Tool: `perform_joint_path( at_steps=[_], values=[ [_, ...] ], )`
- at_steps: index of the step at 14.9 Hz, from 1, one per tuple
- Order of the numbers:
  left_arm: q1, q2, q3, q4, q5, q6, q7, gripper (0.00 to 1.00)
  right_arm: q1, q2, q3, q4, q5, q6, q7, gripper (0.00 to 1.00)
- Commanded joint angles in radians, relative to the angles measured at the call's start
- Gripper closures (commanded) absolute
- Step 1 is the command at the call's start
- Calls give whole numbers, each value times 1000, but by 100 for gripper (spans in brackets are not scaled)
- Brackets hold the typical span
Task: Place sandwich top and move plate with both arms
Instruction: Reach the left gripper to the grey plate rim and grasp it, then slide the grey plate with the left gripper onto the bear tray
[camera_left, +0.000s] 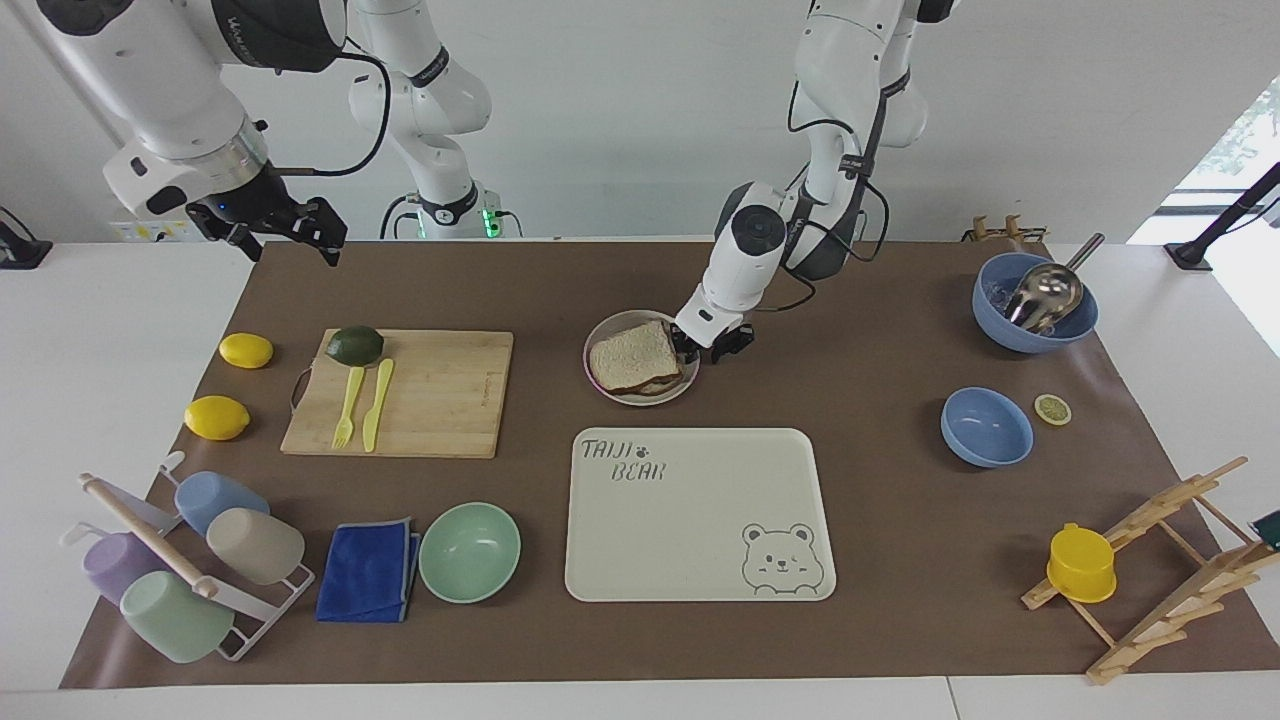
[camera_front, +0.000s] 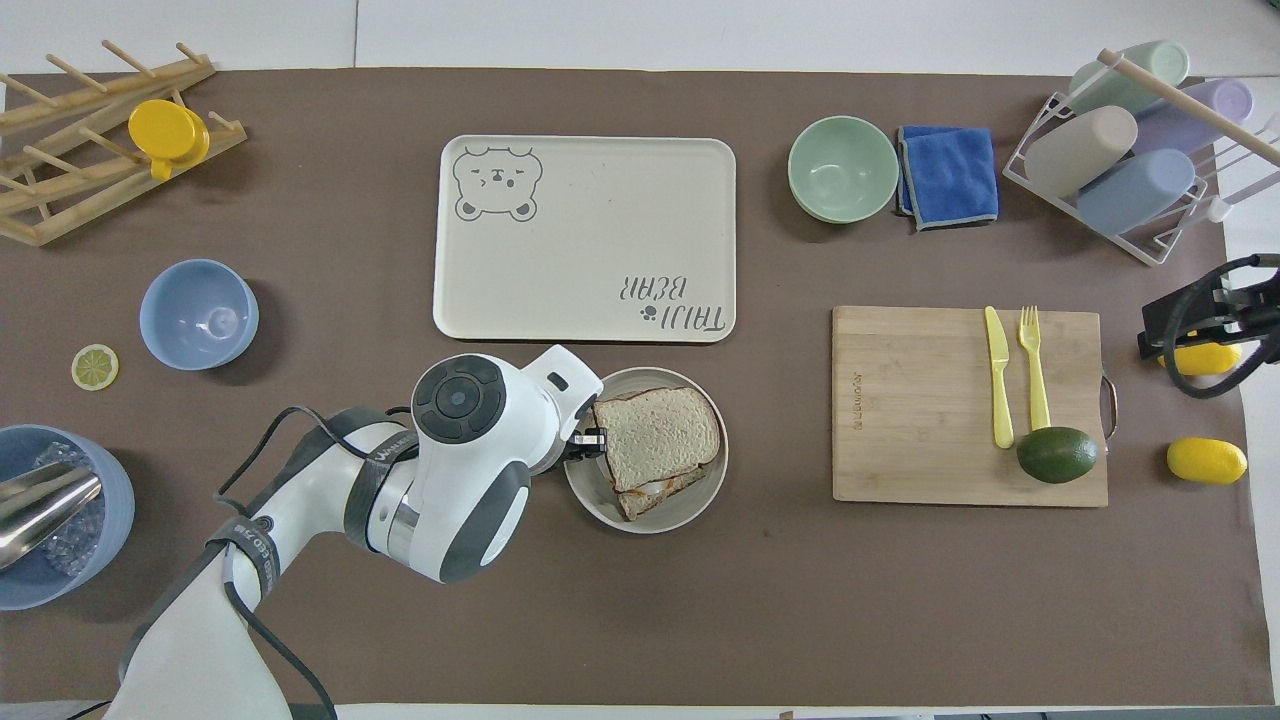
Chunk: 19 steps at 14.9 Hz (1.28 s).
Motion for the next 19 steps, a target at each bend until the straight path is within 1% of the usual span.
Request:
perform_joint_path(
  at_steps=[1, 3, 4, 5, 10, 12, 13, 15, 17, 19],
  values=[
    [-14, -30, 9, -36, -37, 10, 16, 75, -18, -3, 5, 6, 34, 2, -28, 0],
    [-14, -30, 9, -36, -43, 10, 18, 87, -16, -3, 6, 6, 31, 4, -28, 0],
    [-14, -30, 9, -34, -43, 8, 18, 97, -16, -3, 6, 6, 31, 2, -28, 0],
    [-11, -30, 9, -36, -45, 8, 18, 100, -16, -7, 8, 6, 30, 4, -27, 0],
    [0, -38, 10, -27, -88, 5, 30, 100, -9, -11, 11, 6, 30, 5, -27, 0],
    [38, -61, 9, -7, -106, -45, 45, 100, -7, -11, 12, 6, 27, 5, -27, 0],
    [77, -75, 13, 42, -173, -117, 88, 100, -9, -11, 12, 6, 28, 5, -27, 0],
    [136, -70, 15, 119, -189, -200, 116, 100, -9, -11, 12, 6, 30, 5, -27, 0],
    [175, -52, 16, 194, -191, -230, 116, 100, -9, -11, 12, 6, 27, 5, -27, 0],
    [231, -4, 17, 275, -191, -230, 151, 100, -7, -11, 14, 6, 25, 5, -27, 0]
  ],
)
